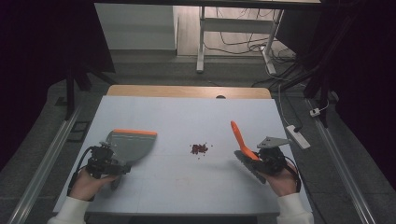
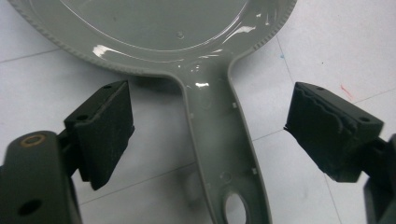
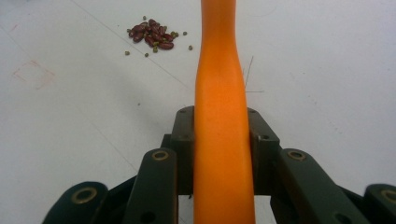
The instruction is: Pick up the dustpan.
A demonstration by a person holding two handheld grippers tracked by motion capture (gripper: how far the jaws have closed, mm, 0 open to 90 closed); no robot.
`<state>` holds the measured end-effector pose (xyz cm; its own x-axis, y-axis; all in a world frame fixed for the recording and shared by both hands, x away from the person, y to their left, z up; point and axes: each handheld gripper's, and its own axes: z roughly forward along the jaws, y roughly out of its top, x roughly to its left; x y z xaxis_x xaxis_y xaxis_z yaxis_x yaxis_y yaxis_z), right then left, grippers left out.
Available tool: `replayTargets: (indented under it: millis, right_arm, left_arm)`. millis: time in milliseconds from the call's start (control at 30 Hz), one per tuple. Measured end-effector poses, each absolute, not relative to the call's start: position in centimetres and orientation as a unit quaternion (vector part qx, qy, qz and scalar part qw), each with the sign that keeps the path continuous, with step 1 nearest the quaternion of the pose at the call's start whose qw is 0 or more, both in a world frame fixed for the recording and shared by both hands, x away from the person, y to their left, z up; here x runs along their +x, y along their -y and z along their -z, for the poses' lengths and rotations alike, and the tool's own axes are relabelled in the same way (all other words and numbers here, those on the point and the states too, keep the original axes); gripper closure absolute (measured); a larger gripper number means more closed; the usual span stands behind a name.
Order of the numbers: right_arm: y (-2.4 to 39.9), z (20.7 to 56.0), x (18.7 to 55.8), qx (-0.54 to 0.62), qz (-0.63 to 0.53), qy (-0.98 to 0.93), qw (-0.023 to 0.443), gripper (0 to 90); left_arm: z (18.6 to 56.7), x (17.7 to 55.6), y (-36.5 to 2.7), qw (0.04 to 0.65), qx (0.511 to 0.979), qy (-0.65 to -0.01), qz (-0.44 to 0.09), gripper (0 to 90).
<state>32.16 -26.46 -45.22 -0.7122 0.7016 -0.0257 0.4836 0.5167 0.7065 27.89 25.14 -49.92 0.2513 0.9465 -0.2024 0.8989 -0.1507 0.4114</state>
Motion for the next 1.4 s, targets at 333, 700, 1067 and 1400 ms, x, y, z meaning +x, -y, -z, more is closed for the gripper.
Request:
replayTargets:
  millis: [333, 700, 1067, 1400]
  right_arm:
    - [26.3, 45.2, 32.1, 0.346, -0.349, -0.857, 0.157, 69.7]
    - [26.5, 45.1, 32.2, 0.348, -0.352, -0.854, 0.161, 69.7]
    - [26.5, 45.1, 32.2, 0.345, -0.351, -0.854, 0.166, 69.7]
    - [26.6, 45.2, 32.2, 0.348, -0.351, -0.854, 0.167, 69.7]
  left_arm:
    - [51.2, 28.3, -24.8, 0.227, 0.747, -0.624, -0.044, 14.0]
    - [52.1, 28.7, -24.2, 0.231, 0.729, -0.642, -0.055, 25.8]
    - [52.1, 28.7, -24.2, 0.242, 0.72, -0.649, -0.047, 45.4]
    - [52.2, 28.4, -24.5, 0.259, 0.702, -0.661, -0.052, 59.0]
